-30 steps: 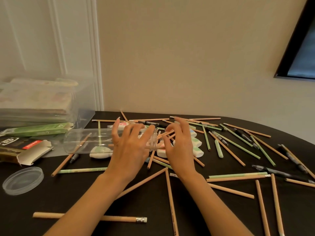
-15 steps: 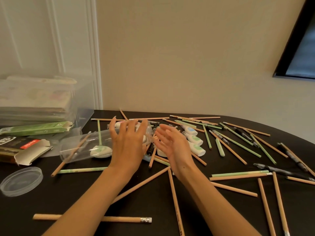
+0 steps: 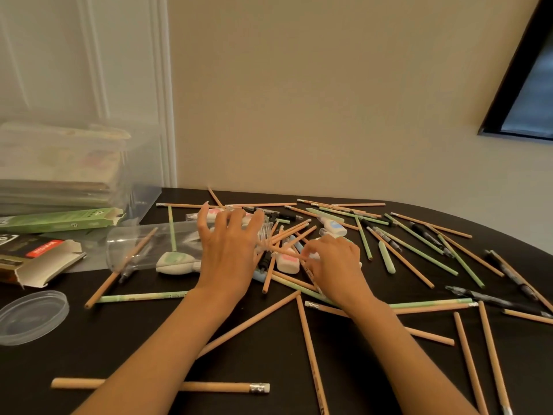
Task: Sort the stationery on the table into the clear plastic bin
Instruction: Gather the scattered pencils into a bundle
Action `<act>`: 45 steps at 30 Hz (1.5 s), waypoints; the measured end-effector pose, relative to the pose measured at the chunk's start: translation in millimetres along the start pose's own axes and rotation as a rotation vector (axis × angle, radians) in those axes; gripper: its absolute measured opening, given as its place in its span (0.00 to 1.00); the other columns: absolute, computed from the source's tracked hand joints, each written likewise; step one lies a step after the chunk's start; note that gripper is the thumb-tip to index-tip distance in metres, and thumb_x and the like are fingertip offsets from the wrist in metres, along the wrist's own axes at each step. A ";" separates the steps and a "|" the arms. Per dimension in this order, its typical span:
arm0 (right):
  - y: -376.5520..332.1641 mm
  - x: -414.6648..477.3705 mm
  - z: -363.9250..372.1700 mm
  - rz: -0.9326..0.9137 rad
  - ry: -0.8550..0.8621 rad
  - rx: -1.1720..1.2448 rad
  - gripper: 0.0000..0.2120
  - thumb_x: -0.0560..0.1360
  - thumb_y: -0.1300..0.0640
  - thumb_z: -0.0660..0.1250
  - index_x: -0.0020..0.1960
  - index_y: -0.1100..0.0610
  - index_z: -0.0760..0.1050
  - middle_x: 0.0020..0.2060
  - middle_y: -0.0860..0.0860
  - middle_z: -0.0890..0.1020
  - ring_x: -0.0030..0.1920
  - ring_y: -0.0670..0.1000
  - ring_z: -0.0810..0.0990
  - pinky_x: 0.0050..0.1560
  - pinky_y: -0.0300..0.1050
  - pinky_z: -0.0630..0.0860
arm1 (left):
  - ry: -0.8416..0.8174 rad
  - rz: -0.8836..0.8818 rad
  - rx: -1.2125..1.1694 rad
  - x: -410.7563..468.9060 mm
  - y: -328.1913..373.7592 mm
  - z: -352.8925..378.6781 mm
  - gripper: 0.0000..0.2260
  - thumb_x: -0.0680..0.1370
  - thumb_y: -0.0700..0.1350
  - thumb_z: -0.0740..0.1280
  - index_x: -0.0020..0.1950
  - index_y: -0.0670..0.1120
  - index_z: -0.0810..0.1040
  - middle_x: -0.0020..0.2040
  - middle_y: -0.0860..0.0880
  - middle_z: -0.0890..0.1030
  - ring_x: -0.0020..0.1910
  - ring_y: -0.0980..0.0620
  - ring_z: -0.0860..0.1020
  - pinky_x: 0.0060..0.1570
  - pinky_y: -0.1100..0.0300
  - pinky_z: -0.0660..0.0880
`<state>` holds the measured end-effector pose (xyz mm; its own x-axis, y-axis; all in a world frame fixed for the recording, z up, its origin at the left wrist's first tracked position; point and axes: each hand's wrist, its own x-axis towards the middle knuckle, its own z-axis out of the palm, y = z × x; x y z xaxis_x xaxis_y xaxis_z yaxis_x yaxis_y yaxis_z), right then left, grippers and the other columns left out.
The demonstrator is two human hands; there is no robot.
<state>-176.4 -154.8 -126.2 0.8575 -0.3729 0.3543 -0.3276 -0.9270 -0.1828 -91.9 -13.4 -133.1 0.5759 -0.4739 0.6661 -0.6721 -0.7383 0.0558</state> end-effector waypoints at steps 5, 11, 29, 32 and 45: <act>-15.7 3.9 12.6 -0.280 0.396 -0.019 0.16 0.60 0.66 0.78 0.42 0.51 0.82 0.50 0.55 0.82 0.52 0.59 0.81 0.63 0.65 0.58 | 0.109 0.058 0.017 2.7 2.0 7.5 0.33 0.52 0.42 0.83 0.56 0.46 0.80 0.49 0.43 0.81 0.51 0.41 0.80 0.59 0.46 0.55; -30.7 4.5 8.8 -0.141 0.244 0.702 0.14 0.73 0.67 0.67 0.55 0.54 0.75 0.61 0.46 0.71 0.58 0.43 0.74 0.52 0.25 0.71 | 0.124 0.064 -0.001 -2.0 8.4 1.9 0.33 0.51 0.39 0.82 0.56 0.46 0.79 0.48 0.44 0.80 0.50 0.42 0.80 0.57 0.48 0.57; -22.7 103.5 17.1 0.431 -0.068 0.282 0.16 0.74 0.47 0.64 0.33 0.55 0.67 0.31 0.50 0.73 0.39 0.50 0.75 0.39 0.43 0.70 | -0.106 -0.183 -0.025 34.4 6.2 15.2 0.30 0.76 0.44 0.65 0.74 0.53 0.54 0.71 0.47 0.62 0.71 0.47 0.58 0.68 0.52 0.52; -22.3 116.2 31.3 0.420 -0.177 0.134 0.14 0.71 0.48 0.68 0.35 0.55 0.67 0.32 0.50 0.73 0.41 0.51 0.76 0.39 0.44 0.71 | -0.113 -0.198 -0.018 34.4 2.8 17.9 0.31 0.76 0.44 0.65 0.74 0.53 0.53 0.71 0.47 0.61 0.71 0.47 0.57 0.68 0.53 0.52; -14.5 111.7 13.9 0.600 -0.202 1.076 0.11 0.77 0.63 0.59 0.35 0.60 0.69 0.26 0.54 0.70 0.17 0.44 0.64 0.17 0.34 0.59 | -0.155 -0.218 -0.010 31.8 3.1 16.7 0.31 0.76 0.41 0.64 0.74 0.54 0.52 0.72 0.47 0.59 0.72 0.47 0.55 0.69 0.51 0.51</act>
<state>-70.4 -182.4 -96.7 0.7618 -0.6238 -0.1746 -0.2795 -0.0734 -0.9573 -67.9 -38.8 -124.1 0.7717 -0.3725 0.5155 -0.5282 -0.8268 0.1932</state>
